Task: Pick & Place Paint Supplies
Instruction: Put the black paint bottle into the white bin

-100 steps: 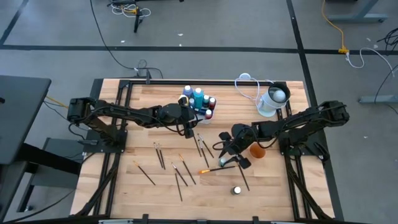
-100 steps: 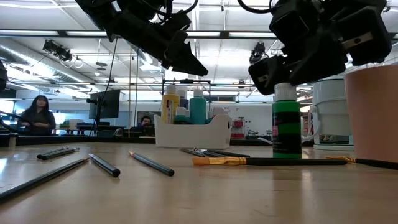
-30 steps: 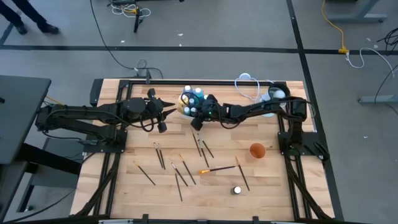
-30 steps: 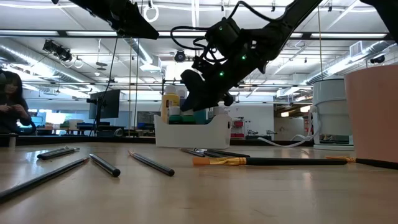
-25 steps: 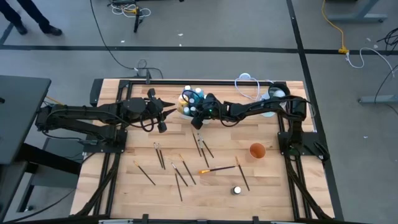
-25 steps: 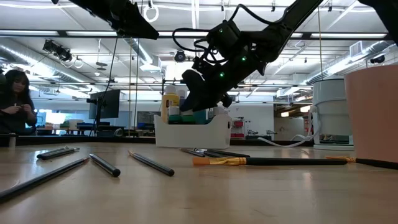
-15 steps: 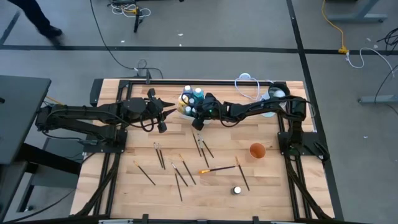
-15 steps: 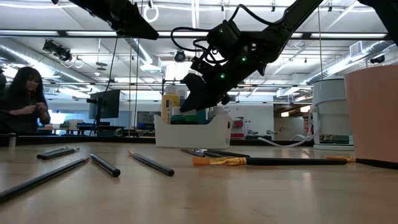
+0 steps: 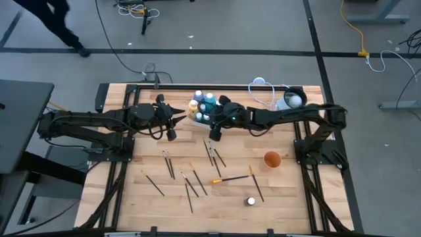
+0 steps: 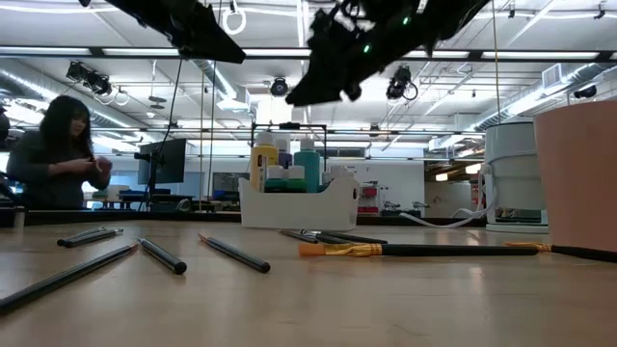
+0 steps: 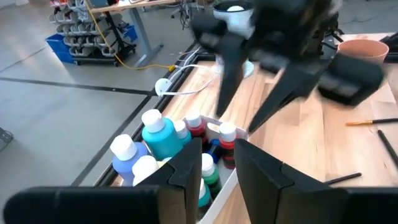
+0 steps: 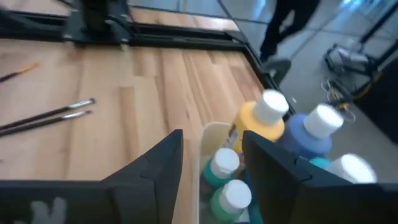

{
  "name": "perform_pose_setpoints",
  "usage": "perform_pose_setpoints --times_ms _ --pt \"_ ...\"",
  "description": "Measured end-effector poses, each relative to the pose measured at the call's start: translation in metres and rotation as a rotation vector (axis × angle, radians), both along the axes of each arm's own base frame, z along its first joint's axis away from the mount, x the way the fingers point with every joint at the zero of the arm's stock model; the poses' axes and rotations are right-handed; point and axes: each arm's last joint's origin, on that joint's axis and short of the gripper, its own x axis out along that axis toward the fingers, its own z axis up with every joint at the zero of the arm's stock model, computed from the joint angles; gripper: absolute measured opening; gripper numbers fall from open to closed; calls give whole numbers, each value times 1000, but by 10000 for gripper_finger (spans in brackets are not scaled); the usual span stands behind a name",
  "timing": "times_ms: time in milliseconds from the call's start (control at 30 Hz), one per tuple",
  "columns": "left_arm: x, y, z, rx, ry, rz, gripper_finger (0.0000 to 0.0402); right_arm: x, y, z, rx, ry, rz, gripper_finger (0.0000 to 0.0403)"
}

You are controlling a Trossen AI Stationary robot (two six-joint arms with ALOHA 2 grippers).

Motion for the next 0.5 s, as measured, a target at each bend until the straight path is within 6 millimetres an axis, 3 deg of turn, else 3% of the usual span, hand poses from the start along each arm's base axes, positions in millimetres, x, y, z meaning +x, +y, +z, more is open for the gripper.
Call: perform_pose_setpoints --times_ms 300,500 --pt "0 0 -2 -24 7 -1 103 -31 40 46 -43 -30 122 173" --pt "0 -1 -2 -31 10 -22 103 -50 74 53 -29 51 236 174"
